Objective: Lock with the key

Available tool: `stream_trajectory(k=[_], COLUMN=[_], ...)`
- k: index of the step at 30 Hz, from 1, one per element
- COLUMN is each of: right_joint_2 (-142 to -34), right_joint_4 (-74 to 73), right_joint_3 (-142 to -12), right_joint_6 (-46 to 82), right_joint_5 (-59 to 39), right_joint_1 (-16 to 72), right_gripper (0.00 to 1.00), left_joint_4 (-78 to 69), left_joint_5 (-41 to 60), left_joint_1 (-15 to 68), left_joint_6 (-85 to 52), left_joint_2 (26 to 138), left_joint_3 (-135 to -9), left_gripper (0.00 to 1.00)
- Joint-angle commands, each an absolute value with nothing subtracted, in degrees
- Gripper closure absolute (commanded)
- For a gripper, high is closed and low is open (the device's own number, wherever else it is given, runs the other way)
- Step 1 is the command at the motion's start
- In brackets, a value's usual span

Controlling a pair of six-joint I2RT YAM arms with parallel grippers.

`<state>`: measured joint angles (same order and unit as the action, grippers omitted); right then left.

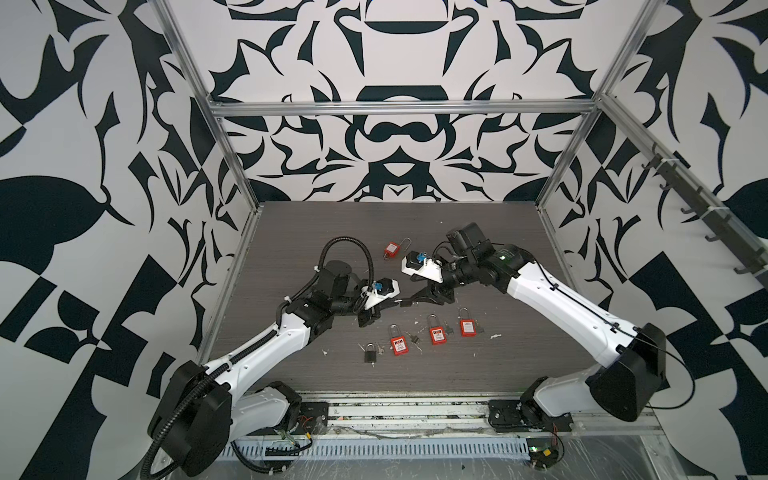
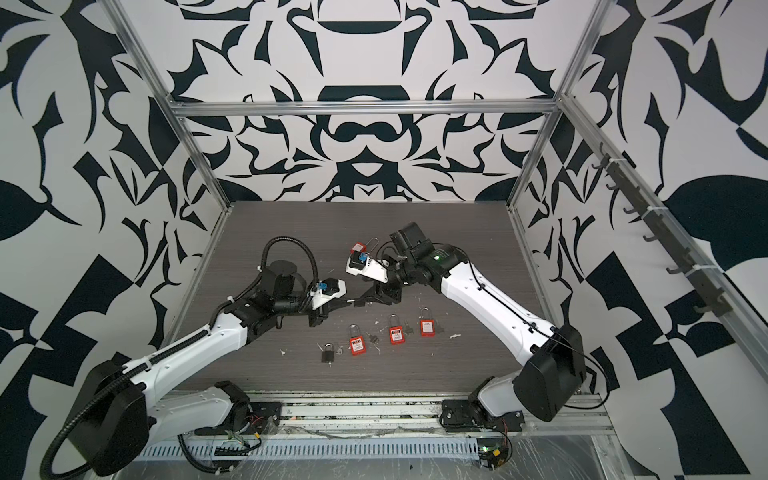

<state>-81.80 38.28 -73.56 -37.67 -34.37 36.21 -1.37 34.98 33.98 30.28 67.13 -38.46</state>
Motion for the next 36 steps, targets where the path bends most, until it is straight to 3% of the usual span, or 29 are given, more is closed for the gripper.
stream_trajectory(k=[1, 14, 26, 27, 30, 31, 36], right_joint_2=[-82.23, -85.51, -84.53, -84.14, -83.03, -82.73, -82.25], right_joint_4=[37.5, 35.55, 34.5, 33.83, 32.64, 32.17, 31.21], right_joint_3=[-72.18, -70.58, -69.48, -69.21, -68.61, -68.43, -68.36], right_joint_6=[-36.75, -36.02, -36.94, -36.94, -36.98, -36.99, -36.97], right_joint_5=[-34.84, -37.26, -36.52, -36.25, -35.65, -35.68, -36.12], right_joint_1=[36.4, 37.57, 37.79, 37.8, 37.82, 37.79, 37.81], right_gripper=[0.48, 0.6, 0.91, 0.93, 0.95, 0.95, 0.97], left_joint_4=[-0.2, -0.97, -1.36, -1.25, -1.31, -1.53, -1.41], left_joint_5=[39.6, 41.23, 41.95, 41.53, 39.01, 38.43, 37.82], left_joint_1=[33.56, 33.27, 33.35, 33.25, 33.25, 33.29, 32.96], left_joint_6=[26.88, 24.4, 23.99, 24.0, 23.91, 23.97, 24.26], left_joint_2=[66.56, 68.46, 69.79, 69.81, 68.97, 68.49, 67.26], left_joint_3=[-40.26, -41.89, -42.5, -42.36, -41.35, -40.79, -39.0], left_gripper=[1.0, 1.0, 1.0, 0.98, 0.71, 0.68, 0.69])
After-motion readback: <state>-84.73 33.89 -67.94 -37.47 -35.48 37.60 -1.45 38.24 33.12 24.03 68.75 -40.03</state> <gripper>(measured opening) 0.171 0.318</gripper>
